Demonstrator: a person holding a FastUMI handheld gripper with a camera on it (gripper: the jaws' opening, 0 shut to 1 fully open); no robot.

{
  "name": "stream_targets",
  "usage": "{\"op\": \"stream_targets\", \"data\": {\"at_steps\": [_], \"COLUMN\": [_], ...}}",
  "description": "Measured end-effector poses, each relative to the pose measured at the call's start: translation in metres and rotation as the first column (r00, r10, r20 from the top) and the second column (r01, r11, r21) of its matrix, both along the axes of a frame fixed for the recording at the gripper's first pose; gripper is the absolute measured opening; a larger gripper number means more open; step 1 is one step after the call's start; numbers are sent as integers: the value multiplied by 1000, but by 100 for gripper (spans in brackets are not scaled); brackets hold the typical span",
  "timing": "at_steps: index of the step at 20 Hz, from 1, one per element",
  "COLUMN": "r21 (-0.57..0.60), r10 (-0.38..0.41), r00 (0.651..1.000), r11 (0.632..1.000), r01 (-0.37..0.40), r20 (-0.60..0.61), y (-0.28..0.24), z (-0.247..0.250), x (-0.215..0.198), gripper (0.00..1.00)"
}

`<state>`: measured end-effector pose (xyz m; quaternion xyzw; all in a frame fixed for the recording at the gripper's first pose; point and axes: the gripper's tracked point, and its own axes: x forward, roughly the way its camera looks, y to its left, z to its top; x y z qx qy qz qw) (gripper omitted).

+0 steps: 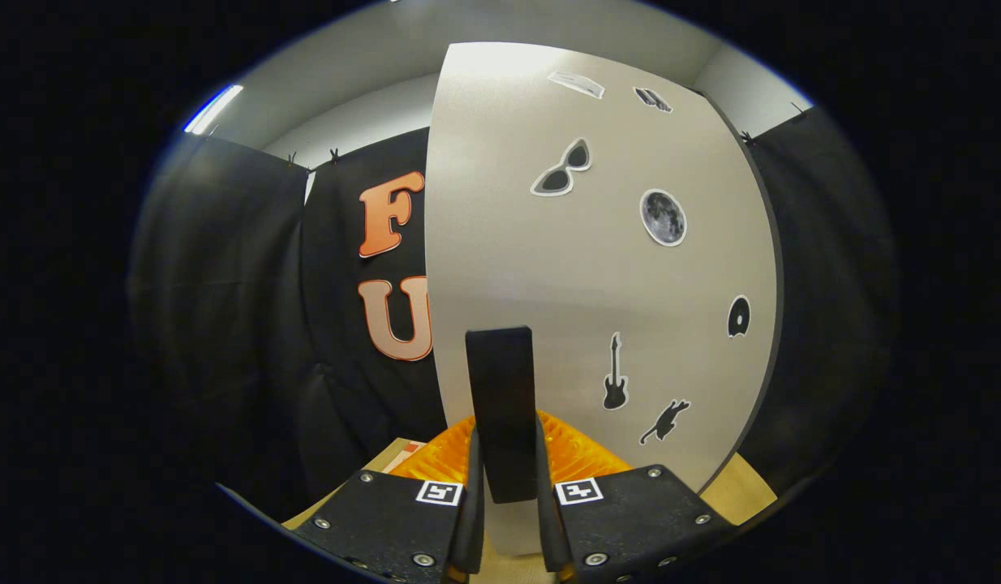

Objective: Open the shoe cabinet door, grab the shoes and put them into the shoe cabinet, then close the shoe cabinet door.

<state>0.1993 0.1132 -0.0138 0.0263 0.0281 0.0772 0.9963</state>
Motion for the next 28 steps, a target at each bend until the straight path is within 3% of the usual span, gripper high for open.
{"op": "stream_targets", "data": {"at_steps": [18,28], "r21": [28,30], "r10": [-29,-125], "r00": [999,992], "r11": [999,992], "r01": [30,125], "r20": [-14,-11], "y": [-48,-100], "z": [-2,-8], "x": [-60,-93], "gripper": [27,27]}}
